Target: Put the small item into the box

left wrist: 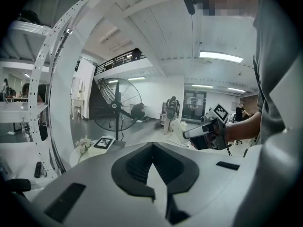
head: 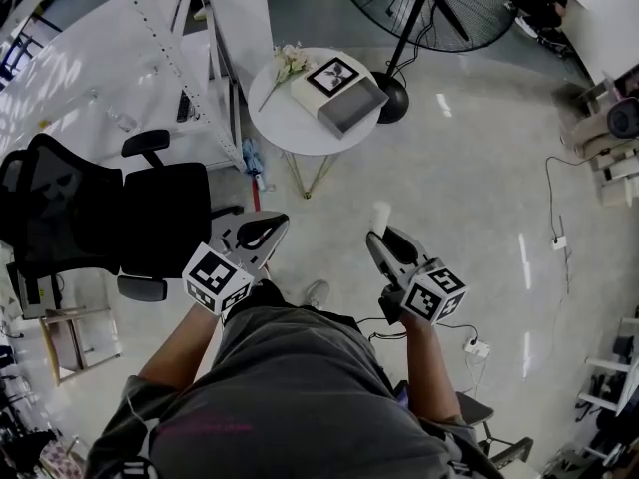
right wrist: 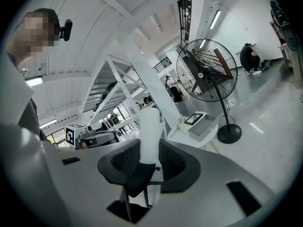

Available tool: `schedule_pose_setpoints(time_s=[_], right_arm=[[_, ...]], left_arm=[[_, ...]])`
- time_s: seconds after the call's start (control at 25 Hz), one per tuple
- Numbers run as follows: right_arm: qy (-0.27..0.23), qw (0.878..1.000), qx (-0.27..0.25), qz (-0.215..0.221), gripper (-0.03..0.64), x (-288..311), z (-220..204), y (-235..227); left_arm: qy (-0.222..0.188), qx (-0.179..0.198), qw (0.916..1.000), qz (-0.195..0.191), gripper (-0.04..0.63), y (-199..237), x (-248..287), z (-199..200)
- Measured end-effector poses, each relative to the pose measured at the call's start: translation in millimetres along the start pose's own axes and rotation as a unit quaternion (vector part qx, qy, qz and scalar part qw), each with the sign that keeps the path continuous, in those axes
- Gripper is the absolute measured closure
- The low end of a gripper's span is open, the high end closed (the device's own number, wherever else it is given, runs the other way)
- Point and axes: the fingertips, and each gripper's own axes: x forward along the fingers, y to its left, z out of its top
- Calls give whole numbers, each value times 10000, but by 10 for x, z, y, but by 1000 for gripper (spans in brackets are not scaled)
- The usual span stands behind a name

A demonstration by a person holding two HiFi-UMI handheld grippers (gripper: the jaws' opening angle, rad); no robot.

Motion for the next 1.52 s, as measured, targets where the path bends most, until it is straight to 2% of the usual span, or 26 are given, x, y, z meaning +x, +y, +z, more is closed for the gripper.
schedule_pose_setpoints(time_s=[0.4,0.8,1.12,1.52], right_arm=[[-45,10000,1,65,488,-53,101,-179],[81,10000,-34,6,488,159,201,-399],[183,9998,16,-119,488,559,381,-679],[286,9988,215,-333,488,1306,746,-1070]], left_arm=[[59,48,10000,55,581,-49,156,53],[22,-31,10000,73,581,239,407,75],[49,-147,9999,-47,581,716,771,73],[135,-279,9993,-198,581,1655,1231,173]])
